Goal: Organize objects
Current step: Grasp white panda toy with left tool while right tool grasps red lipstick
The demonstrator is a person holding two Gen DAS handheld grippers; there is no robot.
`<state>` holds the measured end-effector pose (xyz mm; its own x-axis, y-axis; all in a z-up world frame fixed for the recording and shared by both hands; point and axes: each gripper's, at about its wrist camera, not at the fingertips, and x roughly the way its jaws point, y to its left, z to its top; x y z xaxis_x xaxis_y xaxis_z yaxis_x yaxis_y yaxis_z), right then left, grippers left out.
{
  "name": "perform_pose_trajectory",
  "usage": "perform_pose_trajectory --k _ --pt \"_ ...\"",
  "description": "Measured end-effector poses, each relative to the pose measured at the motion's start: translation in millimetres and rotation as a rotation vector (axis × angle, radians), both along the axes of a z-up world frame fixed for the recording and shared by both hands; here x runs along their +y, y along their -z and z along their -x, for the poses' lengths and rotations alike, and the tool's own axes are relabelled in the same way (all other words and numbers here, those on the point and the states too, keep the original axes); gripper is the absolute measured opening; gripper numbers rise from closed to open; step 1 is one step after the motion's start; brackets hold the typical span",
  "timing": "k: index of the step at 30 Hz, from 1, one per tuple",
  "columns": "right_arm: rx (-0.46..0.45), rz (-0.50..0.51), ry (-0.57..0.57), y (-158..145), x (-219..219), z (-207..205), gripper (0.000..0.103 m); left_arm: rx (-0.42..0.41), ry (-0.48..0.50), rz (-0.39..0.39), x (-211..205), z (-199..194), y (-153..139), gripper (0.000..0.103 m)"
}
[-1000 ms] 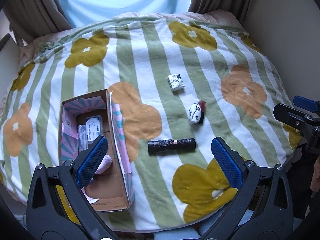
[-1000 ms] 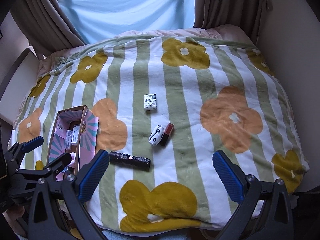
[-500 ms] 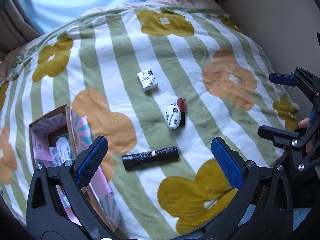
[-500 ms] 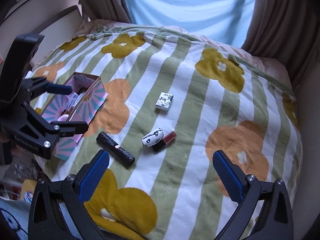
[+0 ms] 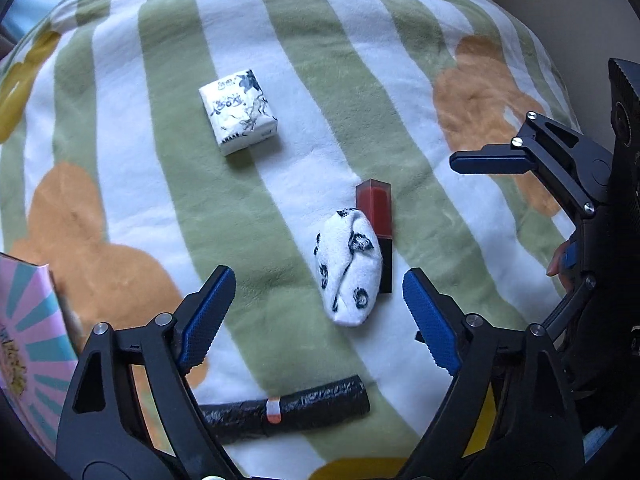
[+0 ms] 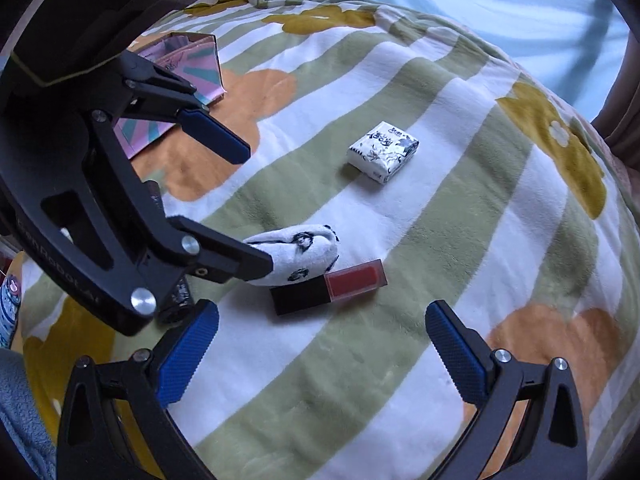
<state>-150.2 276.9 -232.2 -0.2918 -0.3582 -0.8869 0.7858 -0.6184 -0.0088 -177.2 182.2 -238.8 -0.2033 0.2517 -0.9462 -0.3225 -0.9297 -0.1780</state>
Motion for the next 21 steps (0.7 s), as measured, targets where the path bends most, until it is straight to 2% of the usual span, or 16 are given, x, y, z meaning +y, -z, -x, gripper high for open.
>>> perform_pose_trajectory --k 5,10,11,14,17,21 --pt "-0.019 0.002 -0.017 32.6 -7.3 21.9 0.102 -0.036 -0.006 -0.044 0.5 8.6 23.2 0.074" --pt "-0.037 0.010 -0.053 48.3 -13.9 30.3 0.102 -0.050 0.016 -0.064 3.4 12.4 31.4 0.057" --pt "-0.040 0.010 -0.060 50.4 -15.2 31.4 0.102 -0.051 0.021 -0.075 2.3 13.7 30.9 0.050" --pt "-0.052 -0.002 -0.087 57.5 -20.0 34.0 0.088 -0.066 0.024 -0.095 0.5 14.5 29.8 0.036" --pt "-0.061 0.003 -0.103 59.1 -22.2 33.9 0.083 -0.068 0.031 -0.098 -1.6 14.0 27.0 0.033" --pt "-0.058 0.002 -0.099 57.5 -22.4 34.0 0.082 -0.061 0.045 -0.090 -2.8 10.8 22.1 0.032"
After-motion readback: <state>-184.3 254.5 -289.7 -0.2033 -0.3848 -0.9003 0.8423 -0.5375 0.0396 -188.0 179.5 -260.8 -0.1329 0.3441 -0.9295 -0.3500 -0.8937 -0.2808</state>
